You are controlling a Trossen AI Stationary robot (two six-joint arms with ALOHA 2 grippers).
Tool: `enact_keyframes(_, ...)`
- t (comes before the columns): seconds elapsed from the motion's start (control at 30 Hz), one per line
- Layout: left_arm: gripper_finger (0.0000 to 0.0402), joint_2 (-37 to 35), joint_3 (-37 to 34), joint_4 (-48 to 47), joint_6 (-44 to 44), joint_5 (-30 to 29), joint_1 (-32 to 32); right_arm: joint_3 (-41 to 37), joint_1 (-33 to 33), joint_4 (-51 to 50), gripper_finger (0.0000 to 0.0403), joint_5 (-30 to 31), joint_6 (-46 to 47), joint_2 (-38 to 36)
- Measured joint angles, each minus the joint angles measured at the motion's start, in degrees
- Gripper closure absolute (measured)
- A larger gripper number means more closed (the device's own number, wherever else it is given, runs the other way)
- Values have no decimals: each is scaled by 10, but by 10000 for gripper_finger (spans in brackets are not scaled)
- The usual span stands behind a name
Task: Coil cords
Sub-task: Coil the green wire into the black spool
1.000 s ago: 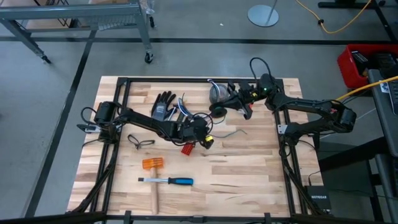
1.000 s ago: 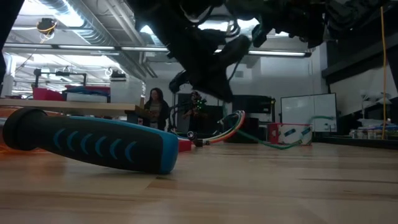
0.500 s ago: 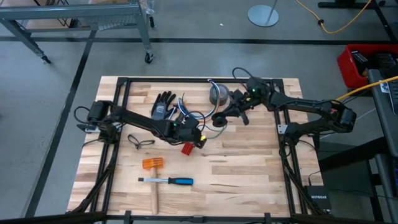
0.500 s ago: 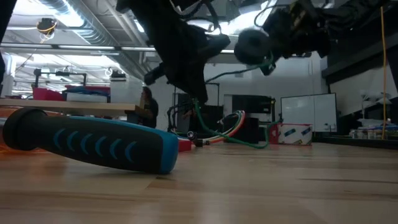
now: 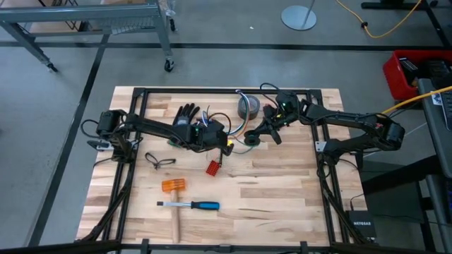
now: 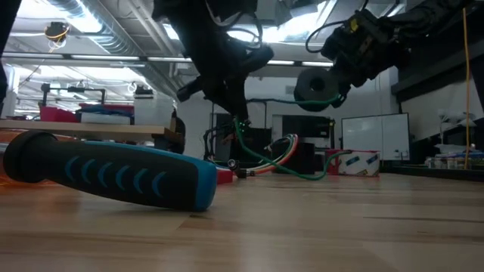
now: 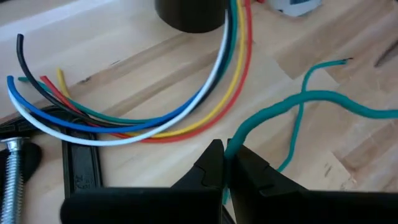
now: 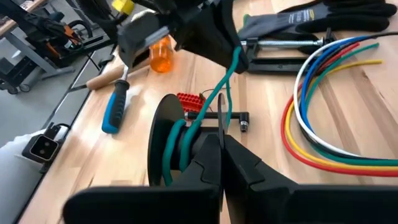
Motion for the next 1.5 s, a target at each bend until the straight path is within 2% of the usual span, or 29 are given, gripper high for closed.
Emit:
enact_keyframes(0.17,401,0,0,23,17,23,24,0,0,0,402,6,0,0)
enact_keyframes(0.37,402,0,0,111,58,68,25,0,0,19,402,35,5,0)
enact_keyframes(0.67,401,1,0,107,52,70,15,0,0,93,402,37,27,0)
enact_keyframes(0.83,401,1,0,109,56,67,7,0,0,86,402,84,36,0)
enact_keyframes(1.07,401,1,0,107,58,61,13,0,0,5,402,138,21,0)
enact_keyframes(1.2,401,0,0,76,57,61,12,0,0,-27,402,175,6,0)
enact_keyframes(1.4,401,-20,0,13,24,48,16,0,0,-42,402,263,5,0)
enact_keyframes(1.5,401,-37,0,3,21,67,23,0,0,-55,402,316,6,0)
